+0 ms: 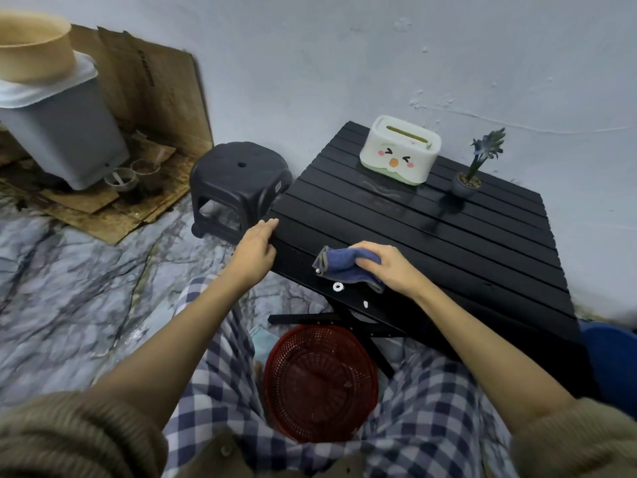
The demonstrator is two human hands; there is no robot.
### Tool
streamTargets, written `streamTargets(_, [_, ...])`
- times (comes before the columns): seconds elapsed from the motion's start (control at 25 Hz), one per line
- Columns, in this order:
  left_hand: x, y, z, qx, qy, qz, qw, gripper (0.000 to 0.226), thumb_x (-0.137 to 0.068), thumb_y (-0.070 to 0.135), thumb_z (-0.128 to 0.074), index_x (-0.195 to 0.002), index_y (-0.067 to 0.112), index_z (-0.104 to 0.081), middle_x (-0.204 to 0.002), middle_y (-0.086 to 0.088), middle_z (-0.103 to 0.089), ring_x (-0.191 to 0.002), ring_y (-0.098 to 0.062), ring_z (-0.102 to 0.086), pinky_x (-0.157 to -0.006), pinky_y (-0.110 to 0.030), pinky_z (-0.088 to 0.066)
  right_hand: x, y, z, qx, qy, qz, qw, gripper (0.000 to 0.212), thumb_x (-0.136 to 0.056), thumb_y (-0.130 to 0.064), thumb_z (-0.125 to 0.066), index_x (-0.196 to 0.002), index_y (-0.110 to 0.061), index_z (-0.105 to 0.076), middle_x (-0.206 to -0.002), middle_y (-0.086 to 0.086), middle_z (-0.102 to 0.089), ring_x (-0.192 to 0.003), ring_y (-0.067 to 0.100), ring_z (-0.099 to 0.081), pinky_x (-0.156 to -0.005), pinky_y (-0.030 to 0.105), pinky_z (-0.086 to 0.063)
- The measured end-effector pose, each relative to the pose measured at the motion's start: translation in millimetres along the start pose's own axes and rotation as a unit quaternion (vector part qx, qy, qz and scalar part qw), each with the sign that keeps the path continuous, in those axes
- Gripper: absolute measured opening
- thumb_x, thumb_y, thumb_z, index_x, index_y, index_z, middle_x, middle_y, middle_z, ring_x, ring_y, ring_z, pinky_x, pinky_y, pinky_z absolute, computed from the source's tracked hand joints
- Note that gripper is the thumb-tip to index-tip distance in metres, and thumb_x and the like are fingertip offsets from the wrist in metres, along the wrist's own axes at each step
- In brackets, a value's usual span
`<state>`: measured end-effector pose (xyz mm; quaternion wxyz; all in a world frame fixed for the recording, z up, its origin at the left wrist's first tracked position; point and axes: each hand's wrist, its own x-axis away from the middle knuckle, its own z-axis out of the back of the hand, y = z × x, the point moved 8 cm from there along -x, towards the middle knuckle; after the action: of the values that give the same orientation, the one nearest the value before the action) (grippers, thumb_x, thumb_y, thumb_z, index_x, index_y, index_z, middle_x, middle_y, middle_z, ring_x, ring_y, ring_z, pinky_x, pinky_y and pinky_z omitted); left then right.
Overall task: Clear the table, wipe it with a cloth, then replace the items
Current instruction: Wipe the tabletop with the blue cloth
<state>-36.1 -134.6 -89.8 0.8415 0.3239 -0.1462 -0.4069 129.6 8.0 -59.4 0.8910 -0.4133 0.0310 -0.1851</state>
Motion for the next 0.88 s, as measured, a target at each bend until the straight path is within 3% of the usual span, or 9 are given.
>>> streamTargets(0.28, [2.8, 8.4, -7.3, -0.016, -0.004, -0.011, 1.000, 0.052, -0.087, 0.001, -0.038, -0.138, 0.005, -0.032, -0.150, -0.014, -0.033, -0.143, -0.029, -0.020, -0.119, -0.042, -0.014, 60.1, -5.2, -13.6, -0.020, 0.005, -0.015, 1.000, 0.031, -0.093, -0.006, -0.048, -0.099, -0.035, -0.059, -0.096, -0.016, -0.064, -0.089, -0.016, -0.059, -0.077, 0.003, -0.044])
streamTargets(0.44, [6.7, 17.2, -12.8, -0.020, -0.012, -0.025, 0.999, 0.052, -0.088, 0.003, -0.038, -0.139, 0.005, -0.031, -0.151, -0.014, -0.032, -0.143, -0.028, -0.019, -0.119, -0.042, -0.012, 82.2, -11.8, -18.3, -0.009, 0.006, -0.023, 1.000, 0.030, -0.092, -0.007, -0.048, -0.103, -0.033, -0.060, -0.101, -0.008, -0.066, -0.092, -0.013, -0.058, -0.081, 0.006, -0.045])
streamTargets(0.6, [7.6, 19.1, -13.5, -0.021, -0.014, -0.030, 0.999, 0.052, -0.088, 0.004, -0.039, -0.139, 0.005, -0.032, -0.151, -0.014, -0.032, -0.143, -0.028, -0.020, -0.119, -0.042, -0.013, 86.3, -22.3, 22.0, -0.039, 0.098, -0.031, 0.994, 0.028, -0.090, -0.003, -0.051, -0.104, -0.026, -0.056, -0.103, -0.004, -0.063, -0.089, -0.008, -0.058, -0.079, 0.005, -0.043])
streamTargets(0.72, [9.2, 18.9, -14.0, -0.022, -0.016, -0.035, 0.999, 0.051, -0.089, 0.006, -0.039, -0.139, 0.005, -0.031, -0.151, -0.013, -0.031, -0.143, -0.028, -0.020, -0.120, -0.042, -0.013, 86.6, -20.9, 72.3, -0.076, 0.206, -0.052, 0.974, 0.027, -0.089, 0.001, -0.050, -0.107, -0.020, -0.054, -0.098, -0.002, -0.061, -0.074, -0.017, -0.057, -0.068, 0.004, -0.044])
streamTargets(0.8, [9.6, 18.6, -13.7, -0.024, -0.015, -0.037, 0.999, 0.051, -0.089, 0.007, -0.039, -0.139, 0.006, -0.032, -0.152, -0.013, -0.030, -0.143, -0.028, -0.020, -0.120, -0.042, -0.013, 89.2, -7.2, 102.7, -0.058, 0.249, -0.082, 0.963, 0.029, -0.090, -0.002, -0.049, -0.114, -0.016, -0.056, -0.102, 0.000, -0.061, -0.087, -0.001, -0.060, -0.066, 0.003, -0.045])
streamTargets(0.88, [9.2, 18.0, -13.4, -0.026, -0.013, -0.039, 0.999, 0.050, -0.089, 0.007, -0.039, -0.139, 0.006, -0.032, -0.152, -0.012, -0.030, -0.143, -0.027, -0.020, -0.120, -0.041, -0.013, 96.9, 19.5, 127.5, -0.017, 0.281, -0.141, 0.949, 0.030, -0.091, -0.006, -0.047, -0.119, -0.011, -0.056, -0.110, 0.011, -0.062, -0.101, 0.020, -0.057, -0.073, 0.022, -0.045])
